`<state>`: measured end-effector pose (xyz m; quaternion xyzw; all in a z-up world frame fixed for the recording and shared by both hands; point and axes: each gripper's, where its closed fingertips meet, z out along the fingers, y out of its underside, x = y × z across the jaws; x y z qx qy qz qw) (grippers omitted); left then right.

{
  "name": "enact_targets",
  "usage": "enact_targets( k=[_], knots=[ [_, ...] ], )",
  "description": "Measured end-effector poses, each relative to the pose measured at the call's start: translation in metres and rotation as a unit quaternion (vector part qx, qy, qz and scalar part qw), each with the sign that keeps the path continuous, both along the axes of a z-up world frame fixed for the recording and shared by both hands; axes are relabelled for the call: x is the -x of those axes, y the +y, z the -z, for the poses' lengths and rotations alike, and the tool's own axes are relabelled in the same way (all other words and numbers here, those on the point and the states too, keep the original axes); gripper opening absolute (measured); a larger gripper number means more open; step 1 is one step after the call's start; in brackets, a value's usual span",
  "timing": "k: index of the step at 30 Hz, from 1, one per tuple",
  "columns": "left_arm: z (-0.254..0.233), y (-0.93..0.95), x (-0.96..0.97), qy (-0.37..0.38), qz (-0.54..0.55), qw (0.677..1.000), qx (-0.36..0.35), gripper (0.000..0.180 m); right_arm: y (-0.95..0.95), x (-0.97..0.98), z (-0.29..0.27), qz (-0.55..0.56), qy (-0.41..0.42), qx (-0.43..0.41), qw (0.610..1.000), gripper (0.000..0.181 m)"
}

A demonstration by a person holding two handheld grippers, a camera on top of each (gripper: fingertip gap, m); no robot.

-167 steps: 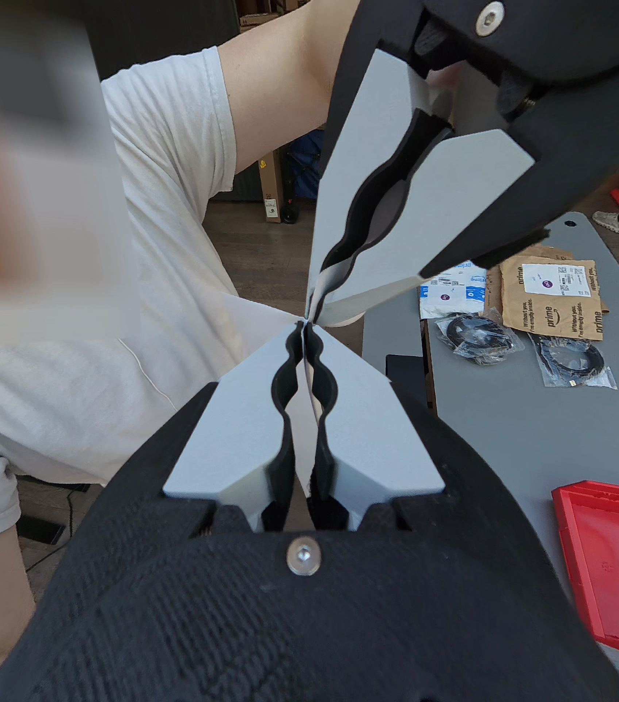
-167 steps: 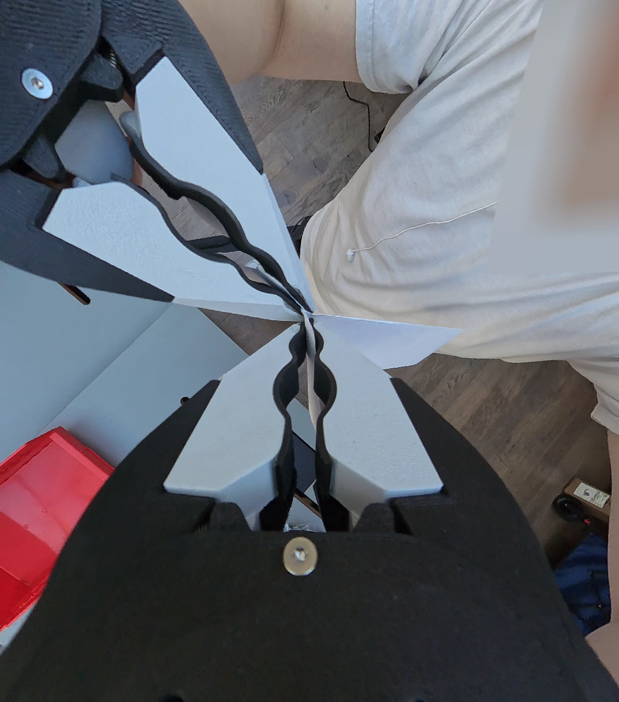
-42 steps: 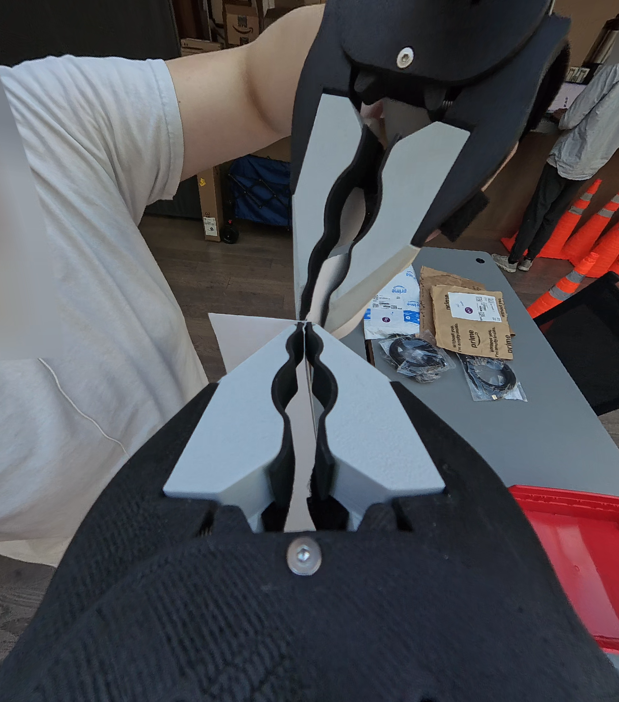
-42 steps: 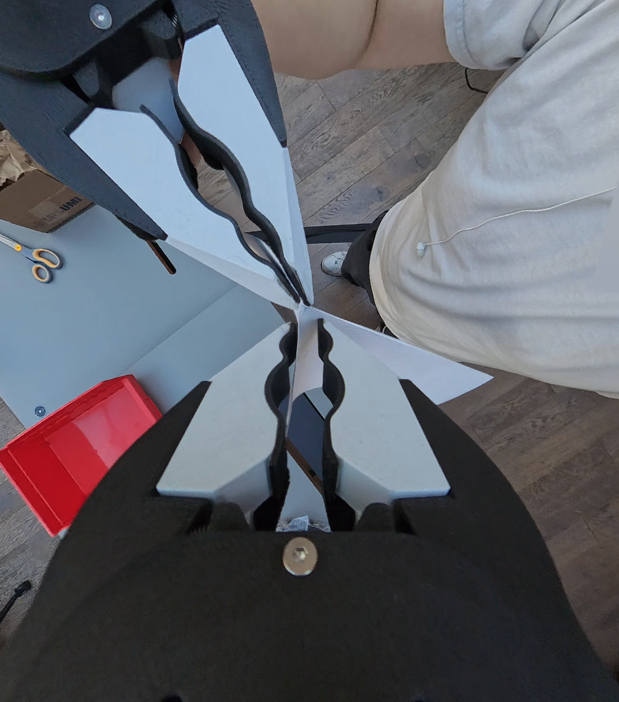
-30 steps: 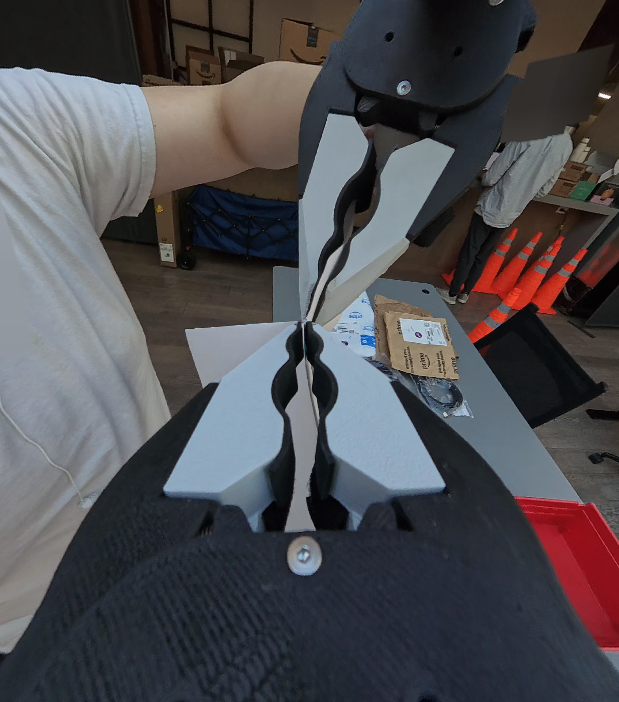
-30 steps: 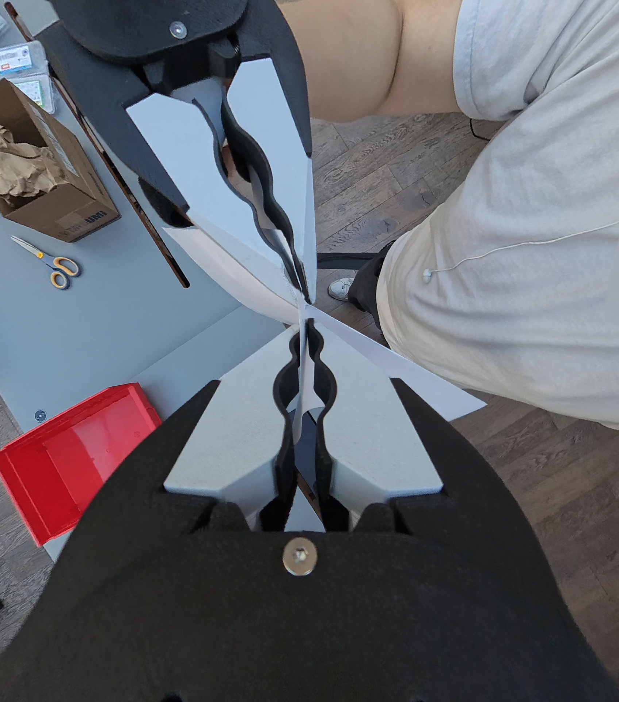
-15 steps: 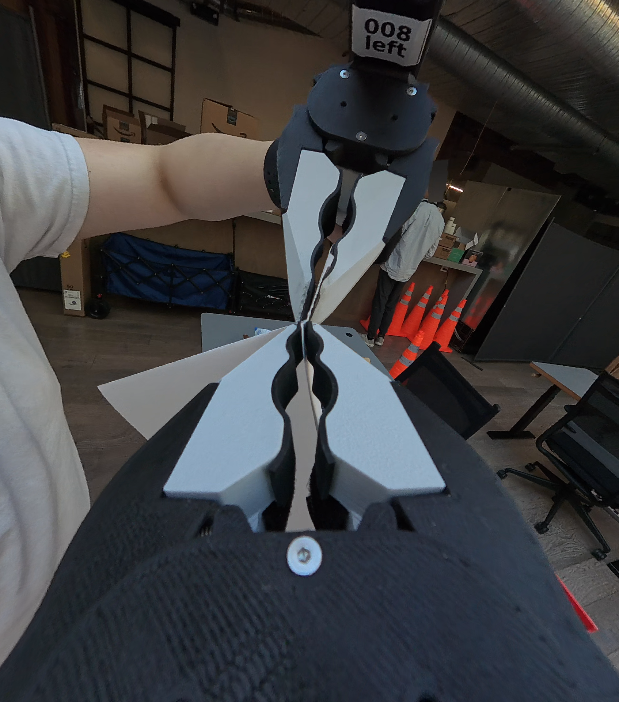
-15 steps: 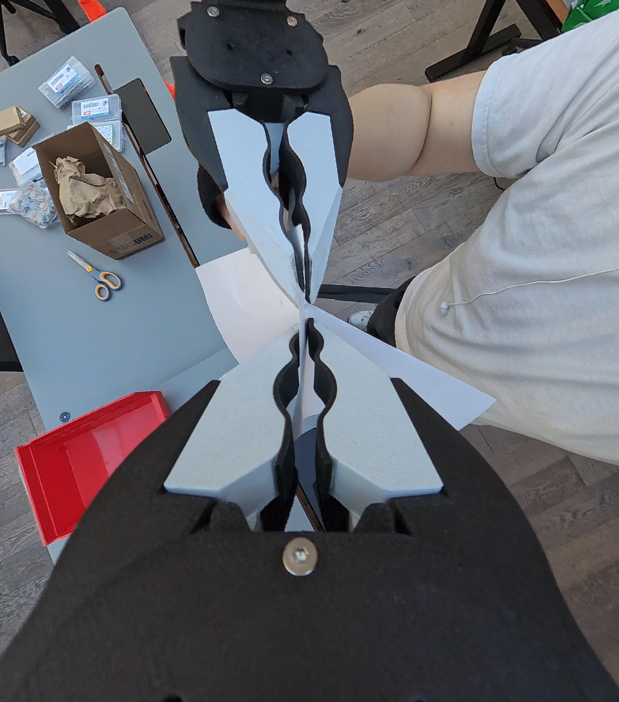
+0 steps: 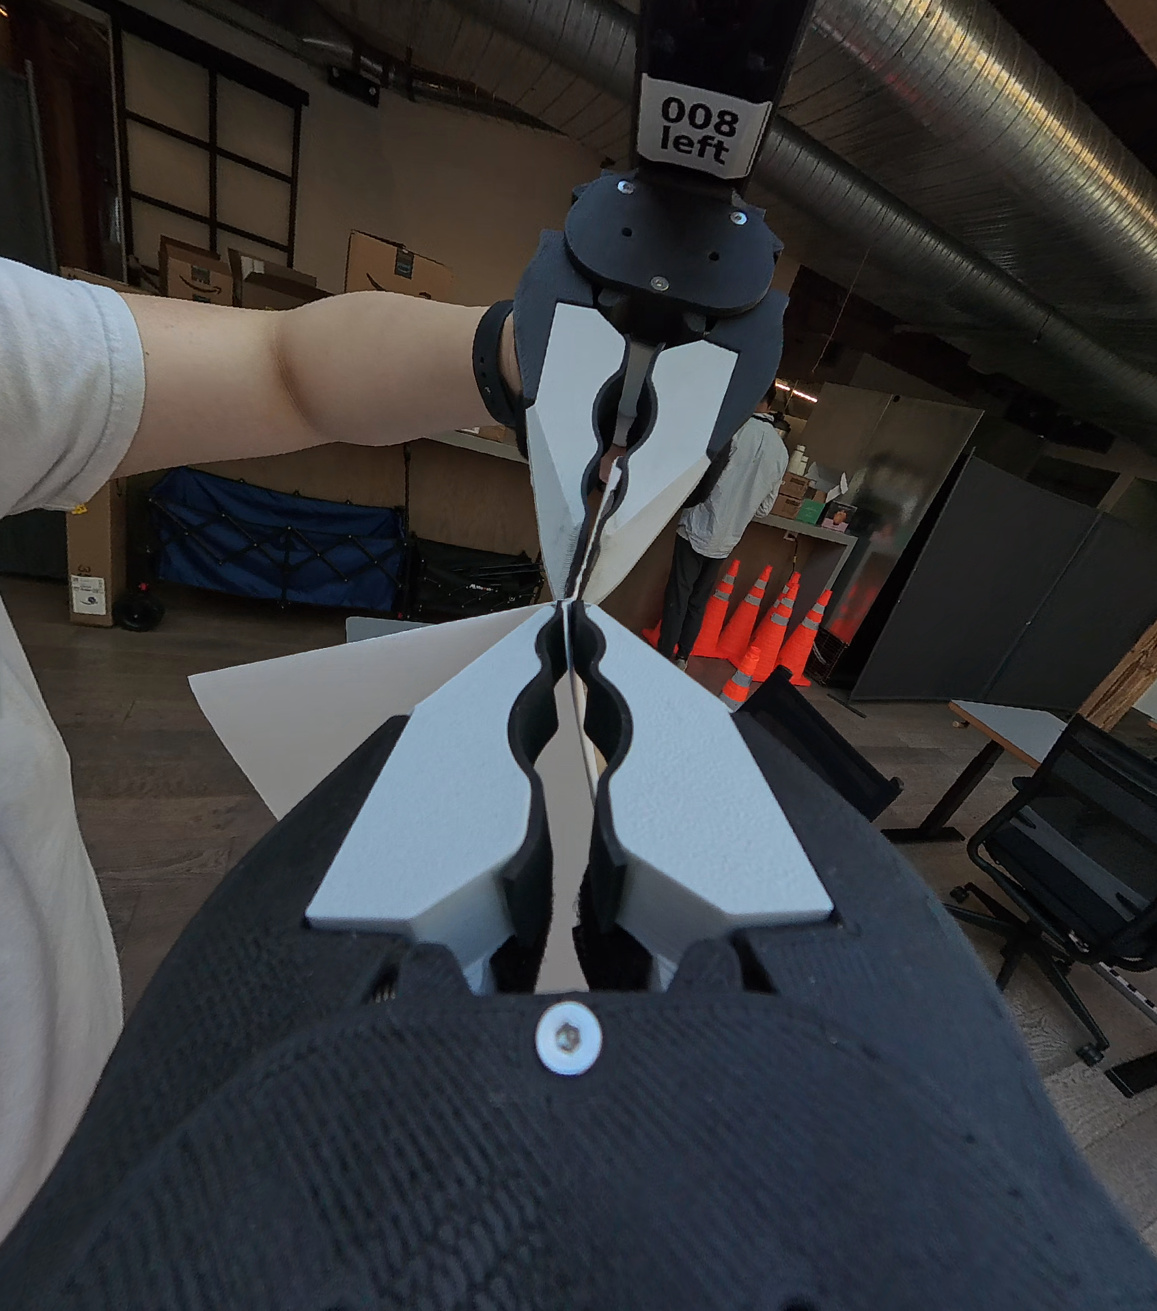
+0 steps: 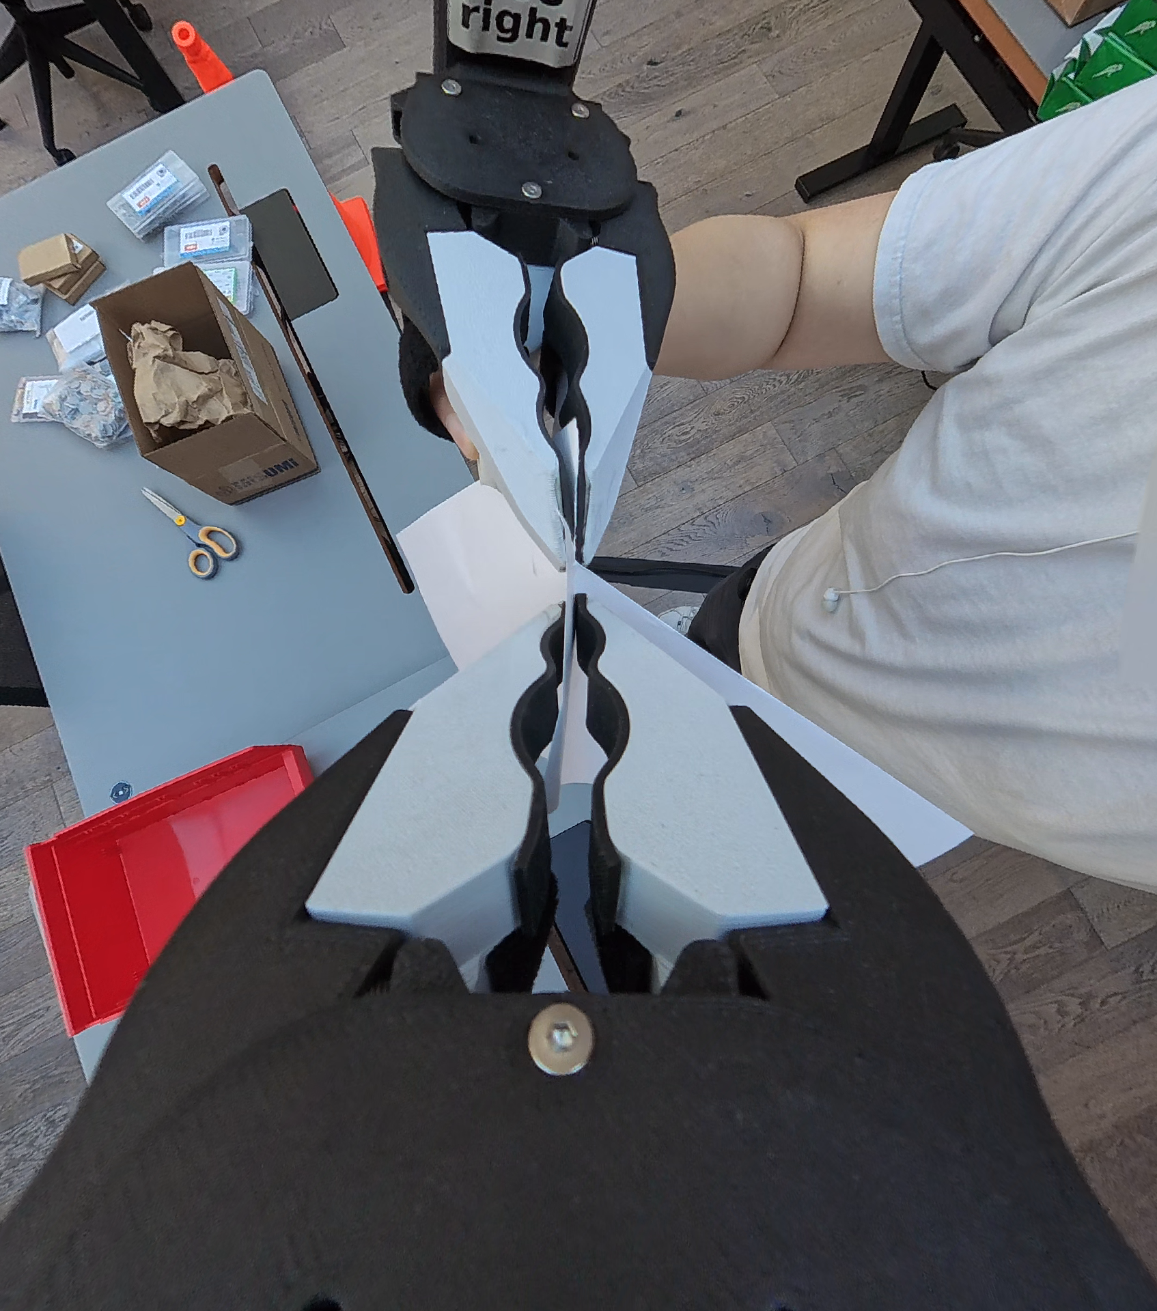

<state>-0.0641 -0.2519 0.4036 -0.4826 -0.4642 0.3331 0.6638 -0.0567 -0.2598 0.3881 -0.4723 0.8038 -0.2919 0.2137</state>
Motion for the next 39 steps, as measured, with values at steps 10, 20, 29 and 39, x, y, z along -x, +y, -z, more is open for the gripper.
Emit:
enact_targets(
  k=[10,20,29,39],
  knots=[
    [-0.005,-0.001,-0.001,0.014,0.005,1.0,-0.015,0.0,0.0,-0.002,-0.005,0.0,-0.015,0.004,1.0,0.0],
    [-0.011,0.0,-0.005,0.035,0.023,0.998,-0.036,0.0,0.0,-0.005,-0.012,-0.004,-0.036,0.002,0.999,0.0],
    [-0.014,-0.002,-0.007,0.04,0.033,0.998,-0.04,0.0,-0.001,-0.007,-0.017,-0.008,-0.047,0.003,0.999,0.0],
    [-0.016,-0.008,-0.007,0.045,0.032,0.998,-0.04,0.0,-0.004,-0.007,-0.02,-0.014,-0.052,0.0,0.999,0.0]
  ],
)
